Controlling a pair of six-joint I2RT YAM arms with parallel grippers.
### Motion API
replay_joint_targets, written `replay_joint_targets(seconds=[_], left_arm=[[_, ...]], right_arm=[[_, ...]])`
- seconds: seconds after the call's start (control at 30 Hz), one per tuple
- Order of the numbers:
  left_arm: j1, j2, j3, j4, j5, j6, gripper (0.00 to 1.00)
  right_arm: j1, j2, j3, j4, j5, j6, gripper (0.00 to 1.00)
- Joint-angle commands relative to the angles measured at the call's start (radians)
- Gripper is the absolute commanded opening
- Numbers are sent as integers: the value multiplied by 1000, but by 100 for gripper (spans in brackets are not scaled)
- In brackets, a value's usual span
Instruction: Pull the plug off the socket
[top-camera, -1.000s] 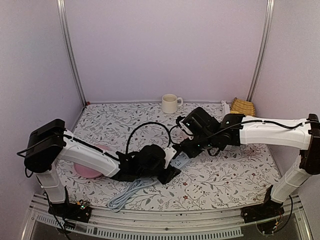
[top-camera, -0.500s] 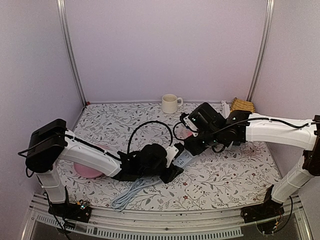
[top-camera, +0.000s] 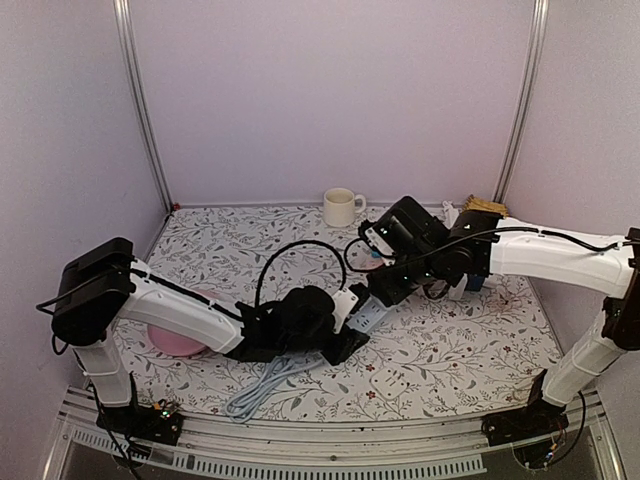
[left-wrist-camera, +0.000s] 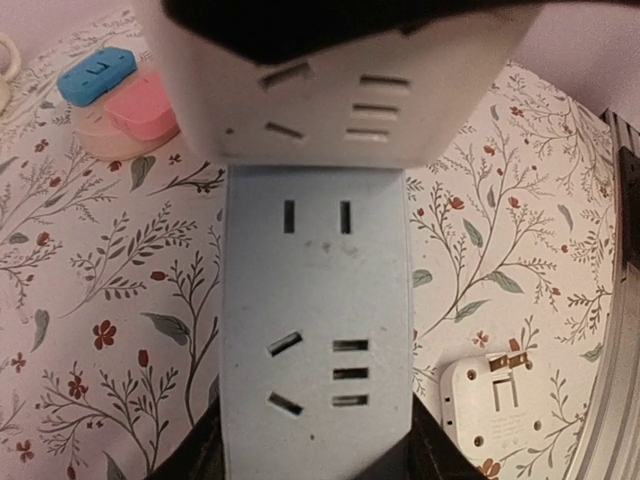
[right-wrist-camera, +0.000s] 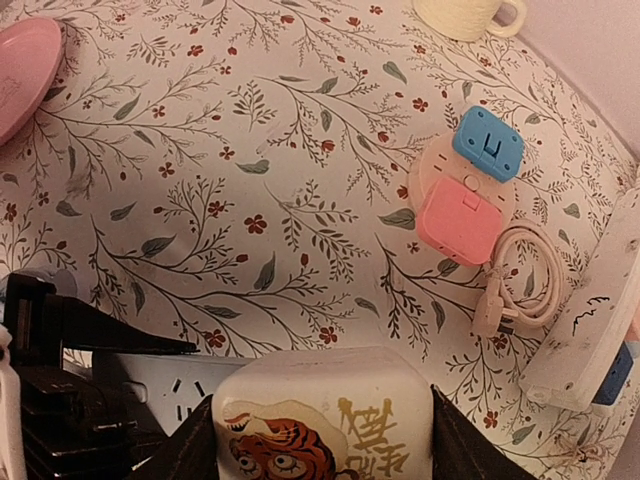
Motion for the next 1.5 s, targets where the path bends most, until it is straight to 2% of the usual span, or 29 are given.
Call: replay_joint_targets(seconds=[0.0, 0.17, 0.37, 0.53, 0.63, 0.83, 1.0, 1.07, 1.27, 1.47], left_arm=[[12, 59, -28, -154, -14, -21, 0], [13, 68, -9, -156, -11, -20, 0], [13, 64, -5, -163, -12, -16, 0], [13, 58, -18, -163, -14, -14, 0], [13, 60, -21, -156, -13, -18, 0], [14, 78, 0, -154, -10, -21, 0], [13, 76, 1, -154, -8, -24, 0], [13, 67, -6, -151, -8, -25, 0], [14, 17, -46, -118, -16, -30, 0], [41, 18, -32, -158, -94, -60, 0]], right_arm=[[23, -113, 40, 216, -140, 55, 31], [105, -41, 86, 187, -26, 66, 30], [98, -48, 65, 181, 37, 61, 30], [-23, -144, -6, 220, -84, 65, 30], [-27, -164, -7, 229, -125, 60, 30], [112, -77, 55, 209, -45, 59, 30], [143, -39, 65, 179, 49, 52, 29], [128, -60, 47, 179, 56, 50, 30], [15, -168, -41, 218, -59, 69, 30], [-38, -206, -90, 234, -121, 102, 30]])
